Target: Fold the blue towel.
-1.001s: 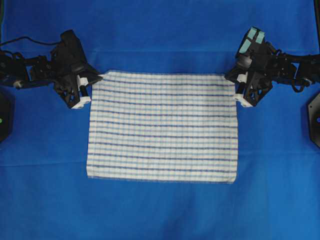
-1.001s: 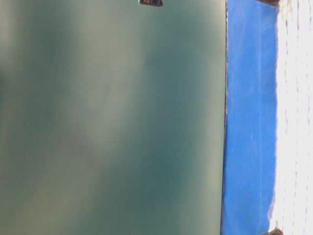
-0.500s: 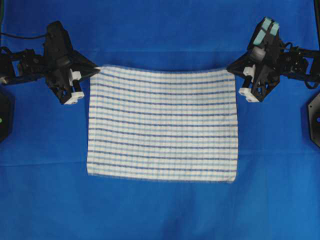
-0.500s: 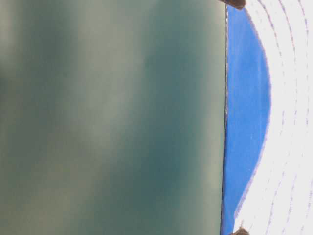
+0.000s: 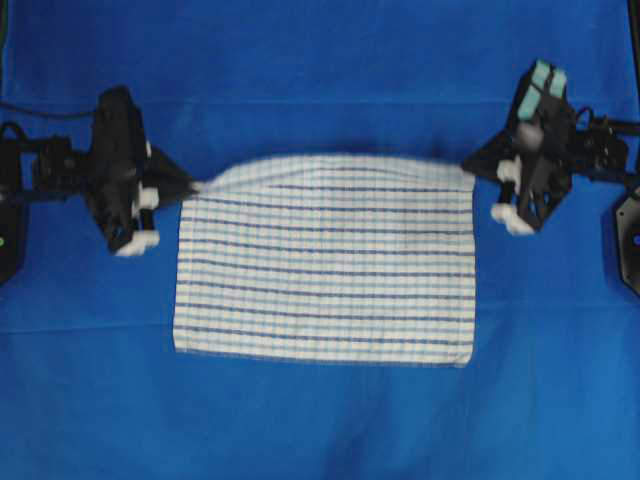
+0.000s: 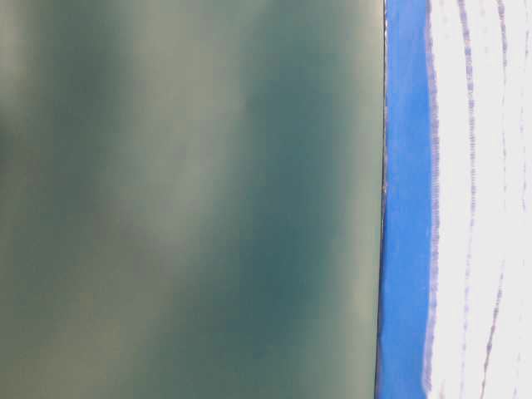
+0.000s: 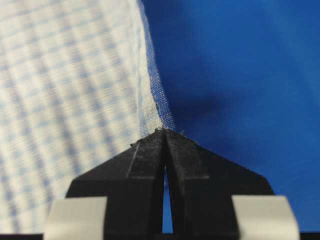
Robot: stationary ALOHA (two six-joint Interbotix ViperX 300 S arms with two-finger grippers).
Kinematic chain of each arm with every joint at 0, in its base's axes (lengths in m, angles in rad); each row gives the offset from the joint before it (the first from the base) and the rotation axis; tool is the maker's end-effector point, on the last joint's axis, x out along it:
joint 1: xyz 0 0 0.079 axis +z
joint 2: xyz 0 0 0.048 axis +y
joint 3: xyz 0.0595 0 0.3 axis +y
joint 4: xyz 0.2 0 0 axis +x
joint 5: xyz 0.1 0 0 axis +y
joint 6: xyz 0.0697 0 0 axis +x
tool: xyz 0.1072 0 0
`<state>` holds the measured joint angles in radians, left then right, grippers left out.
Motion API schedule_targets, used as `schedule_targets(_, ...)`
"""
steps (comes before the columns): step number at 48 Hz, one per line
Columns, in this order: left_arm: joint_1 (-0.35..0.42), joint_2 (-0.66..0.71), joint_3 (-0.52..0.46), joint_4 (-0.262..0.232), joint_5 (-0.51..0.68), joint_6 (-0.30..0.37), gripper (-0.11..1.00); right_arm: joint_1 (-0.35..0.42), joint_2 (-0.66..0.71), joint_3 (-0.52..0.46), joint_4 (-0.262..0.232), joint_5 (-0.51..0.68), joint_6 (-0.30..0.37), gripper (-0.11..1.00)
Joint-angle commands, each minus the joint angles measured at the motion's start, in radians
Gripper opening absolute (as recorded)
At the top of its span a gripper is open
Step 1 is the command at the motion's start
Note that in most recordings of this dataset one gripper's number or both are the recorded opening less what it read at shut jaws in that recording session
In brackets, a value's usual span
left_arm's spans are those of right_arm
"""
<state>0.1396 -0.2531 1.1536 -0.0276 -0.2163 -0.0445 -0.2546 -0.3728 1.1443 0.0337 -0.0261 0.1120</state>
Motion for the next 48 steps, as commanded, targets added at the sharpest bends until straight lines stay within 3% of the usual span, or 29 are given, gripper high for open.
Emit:
schedule_targets(1,-0.054,-0.029,0.002,-0.002,0.002,-0.02,0.04,0.057,-0.031,0.003,0.023,-0.003,0.018,-0.01)
schedule_targets(27,-0.436,-0.032,-0.008,0.0,0.002,-0.232,0.04,0.445,-0.044,-0.014,0.031,-0.005,0.249,-0.01)
schedule_targets(35,-0.492,-0.028,-0.015,0.0,-0.003,-0.25,0.04,0.514,-0.008,-0.04,0.031,-0.006,0.288,-0.01)
schedule_targets(48,-0.508,0.018,-0.057,-0.002,0.011,-0.236,0.04,0.561,0.078,-0.101,0.031,0.002,0.299,-0.01)
